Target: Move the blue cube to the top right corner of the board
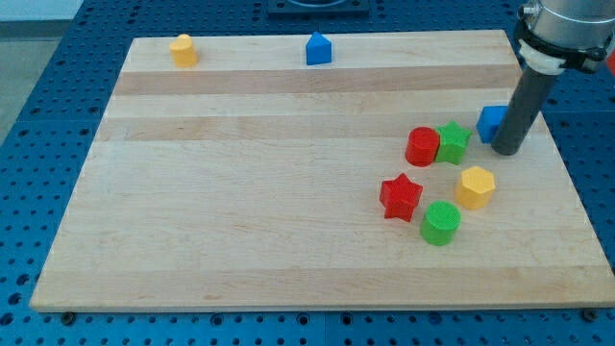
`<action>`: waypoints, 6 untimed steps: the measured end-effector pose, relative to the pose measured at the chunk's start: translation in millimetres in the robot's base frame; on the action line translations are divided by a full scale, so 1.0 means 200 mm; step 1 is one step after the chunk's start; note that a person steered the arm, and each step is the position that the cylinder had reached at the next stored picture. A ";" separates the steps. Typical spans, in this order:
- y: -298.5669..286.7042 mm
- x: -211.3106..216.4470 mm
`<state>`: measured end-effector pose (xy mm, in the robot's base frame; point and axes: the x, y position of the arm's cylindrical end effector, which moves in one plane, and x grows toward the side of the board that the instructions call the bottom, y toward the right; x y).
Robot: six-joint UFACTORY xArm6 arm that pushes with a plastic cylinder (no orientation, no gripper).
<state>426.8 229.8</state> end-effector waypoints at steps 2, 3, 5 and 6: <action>0.00 -0.06; 0.00 -0.12; -0.01 -0.33; -0.02 -0.43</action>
<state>340.4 225.0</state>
